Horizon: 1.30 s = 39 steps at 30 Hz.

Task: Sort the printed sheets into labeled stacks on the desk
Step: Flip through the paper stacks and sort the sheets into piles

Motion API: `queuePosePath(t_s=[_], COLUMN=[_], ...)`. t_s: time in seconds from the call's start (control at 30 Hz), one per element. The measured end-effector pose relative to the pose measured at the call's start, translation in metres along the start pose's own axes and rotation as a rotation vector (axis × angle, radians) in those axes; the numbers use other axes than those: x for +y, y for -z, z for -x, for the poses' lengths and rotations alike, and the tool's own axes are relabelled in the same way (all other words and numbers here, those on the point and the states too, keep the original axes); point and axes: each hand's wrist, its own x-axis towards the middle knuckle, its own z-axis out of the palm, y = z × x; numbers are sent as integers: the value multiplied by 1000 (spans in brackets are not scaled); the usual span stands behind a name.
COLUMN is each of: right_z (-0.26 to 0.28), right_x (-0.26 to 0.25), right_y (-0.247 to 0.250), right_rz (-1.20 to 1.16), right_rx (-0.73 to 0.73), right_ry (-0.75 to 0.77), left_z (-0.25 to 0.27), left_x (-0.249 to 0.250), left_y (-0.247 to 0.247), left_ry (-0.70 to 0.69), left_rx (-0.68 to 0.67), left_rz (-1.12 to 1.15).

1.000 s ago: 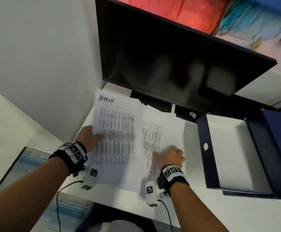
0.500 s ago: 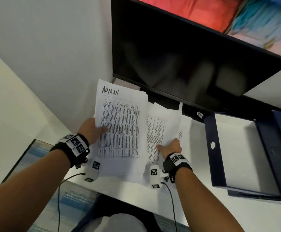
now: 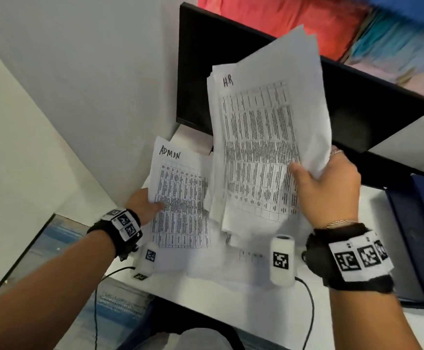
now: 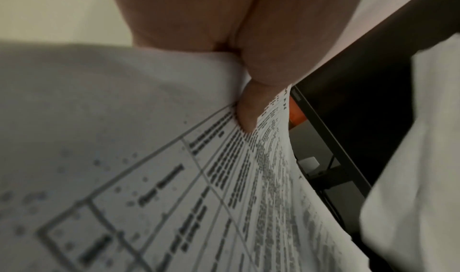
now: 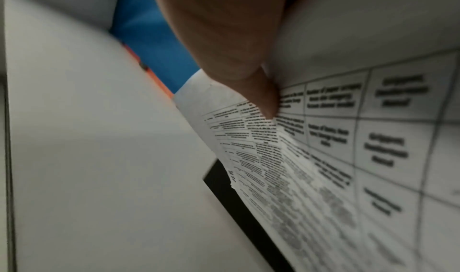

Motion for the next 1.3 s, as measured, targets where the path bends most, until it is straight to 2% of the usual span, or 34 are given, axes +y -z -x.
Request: queuePosePath(t_s=[0.07,0.13,0.17,0.23,0.37,0.43,0.47,0.57,0.67,0.77,0.87,0.93,1.1,1.2,1.3], right_z=[-6,-9,-8,-5,11,26,33,49,61,66,70,75,74,66,60], right_x=[-2,4,10,29,79,97,102,97,85,90,108,114,102,101,102], right_y=[5,-5,-15,-42,-114,-141,-151,-169,-181,-183,-176,-178,-204,-213,-207], right_rz=[-99,-188,-212,-210,-159,-79,-38,47,61,47,238,286,359,220,113], right_rx=[-7,-79,-133,-234,-487,-600,-626,-665,-723,-655,-477,-426,-469,-513,-544], right_ry=[-50,-102,-133,-207,-473,-566,-583,-547,-520,-528,-610,-655,-543,-530,-585], left_z=[3,4,7,4,-5,-4,-2,2,-6,-9,-6,-1,15,19,21], left_x=[8,14,16,7,-14,-10,-5,3,-1,-2,-1,0,8,13,16], left_y=[-4,-8,-9,-14,-18,-22,-24,-33,-34,-26,-13,-1,24,29,31], left_ry=[52,130,119,81,192,180,170,120,19,-28,-74,-60,-189,-226,-237], left_rx=[-26,-60,-94,-129,-167,-182,-199,-215,-182,-96,5,75,198,198,181], left_rz=[71,189,276,316,516,422,305,-41,-212,-216,-90,4,74,43,42])
